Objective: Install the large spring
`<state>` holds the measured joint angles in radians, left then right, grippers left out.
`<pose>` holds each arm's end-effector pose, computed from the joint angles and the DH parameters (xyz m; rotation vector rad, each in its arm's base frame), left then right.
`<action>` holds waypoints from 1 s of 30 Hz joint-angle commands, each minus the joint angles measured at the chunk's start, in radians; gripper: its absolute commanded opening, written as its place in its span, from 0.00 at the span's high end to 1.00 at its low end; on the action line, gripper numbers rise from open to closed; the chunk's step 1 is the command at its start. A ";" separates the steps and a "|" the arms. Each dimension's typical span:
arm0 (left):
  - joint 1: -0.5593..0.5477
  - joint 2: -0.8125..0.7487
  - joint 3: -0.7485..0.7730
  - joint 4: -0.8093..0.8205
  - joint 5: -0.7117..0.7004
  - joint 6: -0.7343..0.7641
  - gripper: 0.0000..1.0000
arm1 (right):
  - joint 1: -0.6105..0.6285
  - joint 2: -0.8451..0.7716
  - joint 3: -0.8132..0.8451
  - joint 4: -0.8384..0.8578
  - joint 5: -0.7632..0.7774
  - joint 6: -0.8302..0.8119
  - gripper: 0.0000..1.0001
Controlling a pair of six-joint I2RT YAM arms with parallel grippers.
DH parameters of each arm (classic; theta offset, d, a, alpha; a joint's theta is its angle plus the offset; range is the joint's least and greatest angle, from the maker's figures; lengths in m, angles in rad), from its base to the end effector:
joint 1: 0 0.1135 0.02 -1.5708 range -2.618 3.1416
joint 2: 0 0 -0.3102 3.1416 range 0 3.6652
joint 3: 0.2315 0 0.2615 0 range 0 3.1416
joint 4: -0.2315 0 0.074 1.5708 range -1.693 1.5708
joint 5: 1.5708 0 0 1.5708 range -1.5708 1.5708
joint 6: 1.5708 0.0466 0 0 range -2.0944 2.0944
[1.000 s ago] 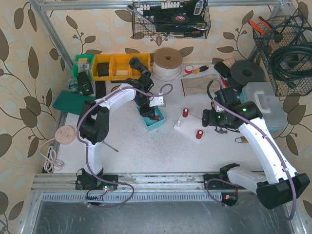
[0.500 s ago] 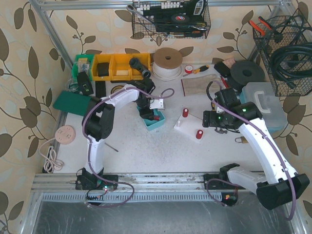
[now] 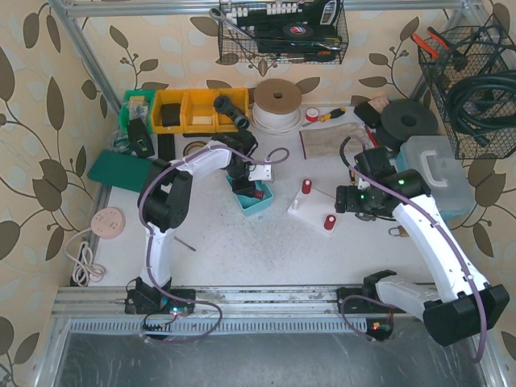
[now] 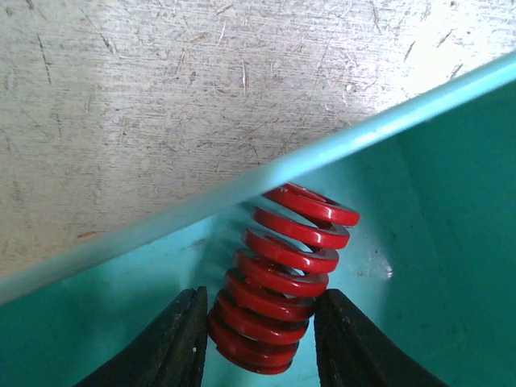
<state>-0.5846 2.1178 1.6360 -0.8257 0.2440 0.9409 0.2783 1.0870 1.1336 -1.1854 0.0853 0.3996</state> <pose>0.3822 -0.2664 0.1986 1.9868 2.0124 -0.2749 0.1718 0.0450 0.3505 0.1893 2.6985 0.0885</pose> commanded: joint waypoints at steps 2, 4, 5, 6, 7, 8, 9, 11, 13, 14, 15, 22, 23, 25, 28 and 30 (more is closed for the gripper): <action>-0.014 0.020 -0.002 -0.016 0.022 0.025 0.64 | -0.010 0.012 -0.028 -0.009 -0.015 0.003 0.04; -0.024 0.010 -0.012 -0.018 -0.005 0.032 0.65 | -0.011 0.012 -0.026 -0.008 -0.012 0.000 0.04; -0.024 0.006 -0.020 -0.016 -0.017 0.034 0.65 | -0.012 0.011 -0.026 -0.008 -0.010 -0.001 0.04; -0.024 0.002 -0.025 -0.012 -0.026 0.036 0.65 | -0.013 0.013 -0.025 -0.007 -0.010 -0.002 0.04; -0.025 0.001 -0.030 -0.009 -0.034 0.039 0.65 | -0.013 0.013 -0.025 -0.008 -0.011 -0.004 0.04; -0.024 0.003 -0.034 -0.005 -0.040 0.042 0.65 | -0.014 0.013 -0.023 -0.007 -0.012 -0.005 0.04; -0.024 0.006 -0.036 -0.001 -0.044 0.043 0.65 | -0.014 0.013 -0.024 -0.009 -0.013 -0.005 0.04; -0.027 0.011 -0.038 0.003 -0.050 0.046 0.61 | -0.014 0.011 -0.026 -0.011 -0.012 -0.007 0.04; -0.030 0.011 -0.042 0.017 -0.053 0.047 0.58 | -0.014 0.008 -0.027 -0.015 -0.012 -0.007 0.04; -0.031 0.012 -0.044 0.022 -0.055 0.048 0.57 | -0.014 0.005 -0.028 -0.017 -0.011 -0.009 0.04; -0.032 0.014 -0.041 0.024 -0.057 0.050 0.57 | -0.014 0.003 -0.028 -0.019 -0.007 -0.011 0.04; -0.032 -0.020 -0.035 0.014 -0.050 0.036 0.77 | -0.014 -0.001 -0.017 -0.019 0.000 -0.016 0.04; -0.032 -0.030 -0.034 0.011 -0.048 0.036 0.83 | -0.014 0.000 -0.017 -0.018 0.001 -0.017 0.04; -0.033 -0.058 -0.034 0.006 -0.046 0.029 0.91 | -0.014 -0.001 -0.016 -0.016 -0.002 -0.020 0.04; -0.032 -0.111 -0.039 0.005 -0.048 0.008 0.96 | -0.014 -0.004 -0.005 -0.013 -0.011 -0.034 0.04; -0.033 -0.152 -0.043 0.006 -0.057 -0.019 0.97 | -0.014 -0.005 0.009 -0.016 -0.018 -0.044 0.03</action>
<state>-0.6102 2.1067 1.5940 -0.8009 0.1841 0.9588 0.2680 1.0950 1.1202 -1.1854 0.0780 0.3840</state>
